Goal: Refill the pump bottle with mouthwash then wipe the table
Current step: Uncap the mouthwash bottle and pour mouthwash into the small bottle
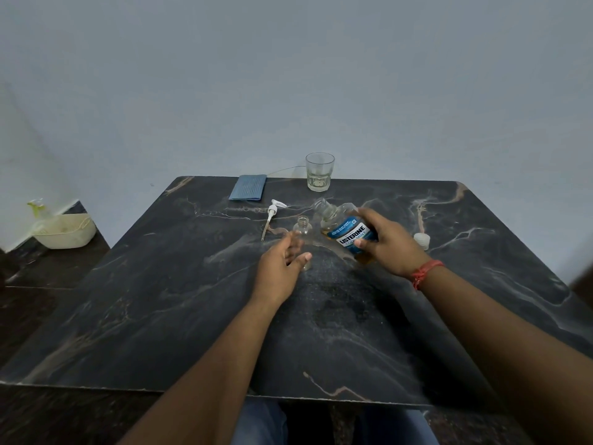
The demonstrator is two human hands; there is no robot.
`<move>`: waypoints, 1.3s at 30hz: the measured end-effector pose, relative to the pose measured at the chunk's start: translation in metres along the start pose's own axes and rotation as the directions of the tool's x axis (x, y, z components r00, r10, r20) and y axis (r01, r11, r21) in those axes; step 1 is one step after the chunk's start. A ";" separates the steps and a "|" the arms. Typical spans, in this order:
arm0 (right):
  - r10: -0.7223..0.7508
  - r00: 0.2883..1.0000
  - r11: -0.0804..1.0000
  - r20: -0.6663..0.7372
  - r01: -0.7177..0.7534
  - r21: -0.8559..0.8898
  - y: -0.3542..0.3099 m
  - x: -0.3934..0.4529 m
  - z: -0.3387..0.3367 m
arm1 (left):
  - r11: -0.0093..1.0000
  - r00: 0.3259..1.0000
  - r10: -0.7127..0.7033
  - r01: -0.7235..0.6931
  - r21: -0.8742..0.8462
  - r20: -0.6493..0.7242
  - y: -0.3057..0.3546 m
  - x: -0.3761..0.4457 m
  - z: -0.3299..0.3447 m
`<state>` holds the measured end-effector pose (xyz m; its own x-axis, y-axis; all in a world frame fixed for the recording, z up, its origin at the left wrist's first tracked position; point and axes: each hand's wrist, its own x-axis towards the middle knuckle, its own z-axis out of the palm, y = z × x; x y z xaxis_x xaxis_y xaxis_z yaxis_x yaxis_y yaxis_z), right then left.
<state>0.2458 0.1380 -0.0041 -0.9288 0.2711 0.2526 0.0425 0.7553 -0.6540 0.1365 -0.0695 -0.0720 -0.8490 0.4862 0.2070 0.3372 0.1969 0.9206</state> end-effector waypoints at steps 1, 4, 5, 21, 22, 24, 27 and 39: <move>-0.015 1.000 0.999 -0.009 0.015 -0.038 -0.001 0.001 -0.002 | 1.000 1.000 0.004 -0.004 0.003 0.000 0.000 0.000 0.000; -0.042 0.999 0.984 -0.003 0.041 -0.174 -0.003 0.003 -0.007 | 1.000 1.000 0.010 -0.010 0.002 0.002 -0.001 0.000 0.000; -0.040 0.999 0.975 0.008 0.041 -0.218 -0.004 0.004 -0.009 | 1.000 1.000 0.011 -0.011 -0.001 0.002 -0.002 0.000 0.000; -0.104 0.994 0.905 0.045 0.113 -0.409 -0.026 0.016 -0.023 | 0.999 1.000 -0.005 0.005 0.042 0.003 -0.007 0.003 0.000; -0.105 0.994 0.901 0.042 0.113 -0.420 -0.026 0.016 -0.023 | 0.999 1.000 -0.004 0.004 0.038 0.005 -0.007 0.003 0.000; -0.119 0.992 0.888 0.040 0.124 -0.443 -0.026 0.016 -0.024 | 0.999 1.000 -0.004 0.004 0.032 0.004 -0.008 0.004 0.000; -0.130 0.991 0.877 0.043 0.136 -0.462 -0.026 0.015 -0.026 | 1.000 1.000 -0.001 0.001 0.028 0.003 -0.009 0.004 0.001; -0.166 0.984 0.826 0.068 0.177 -0.535 -0.031 0.017 -0.034 | 1.000 1.000 -0.008 0.008 0.027 0.000 -0.009 0.004 0.000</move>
<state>0.2406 0.1397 0.0443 -0.9458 0.1003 0.3088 0.0678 0.9911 -0.1143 0.1306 -0.0692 -0.0792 -0.8518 0.4843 0.1998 0.3411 0.2232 0.9131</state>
